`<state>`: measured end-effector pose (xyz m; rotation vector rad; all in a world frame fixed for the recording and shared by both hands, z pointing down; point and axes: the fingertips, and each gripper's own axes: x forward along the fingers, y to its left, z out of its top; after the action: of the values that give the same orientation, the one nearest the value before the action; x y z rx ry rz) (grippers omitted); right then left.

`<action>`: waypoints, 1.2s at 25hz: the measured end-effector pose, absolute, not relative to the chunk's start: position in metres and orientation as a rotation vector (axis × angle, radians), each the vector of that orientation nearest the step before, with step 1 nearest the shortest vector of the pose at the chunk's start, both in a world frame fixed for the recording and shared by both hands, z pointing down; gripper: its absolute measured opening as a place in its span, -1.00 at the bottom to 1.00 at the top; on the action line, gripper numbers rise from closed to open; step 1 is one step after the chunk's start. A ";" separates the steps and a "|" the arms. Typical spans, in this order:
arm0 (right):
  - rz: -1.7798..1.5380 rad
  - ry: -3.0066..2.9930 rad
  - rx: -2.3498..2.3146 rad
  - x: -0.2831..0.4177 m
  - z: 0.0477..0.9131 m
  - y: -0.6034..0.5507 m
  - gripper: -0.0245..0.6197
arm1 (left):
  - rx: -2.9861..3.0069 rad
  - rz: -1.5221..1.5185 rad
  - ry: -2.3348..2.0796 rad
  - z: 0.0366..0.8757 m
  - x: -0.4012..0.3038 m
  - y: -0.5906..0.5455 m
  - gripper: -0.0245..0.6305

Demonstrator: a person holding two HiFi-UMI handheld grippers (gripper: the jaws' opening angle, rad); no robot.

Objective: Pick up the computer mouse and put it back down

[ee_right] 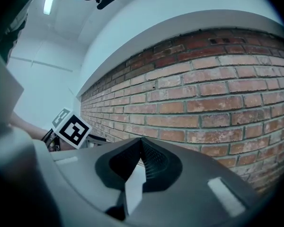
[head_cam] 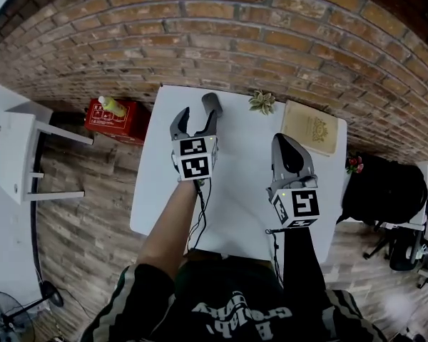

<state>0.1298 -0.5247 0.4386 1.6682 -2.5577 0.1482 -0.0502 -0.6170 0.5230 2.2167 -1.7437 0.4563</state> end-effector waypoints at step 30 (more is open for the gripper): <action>0.325 -2.402 1.646 0.146 0.523 -0.556 -0.88 | 1.815 0.782 -1.494 0.718 -0.034 -0.730 0.23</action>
<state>0.1460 -0.5564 0.5230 1.6457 -2.4019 0.3250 -0.0339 -0.7304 0.7176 1.8150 -1.4942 0.7820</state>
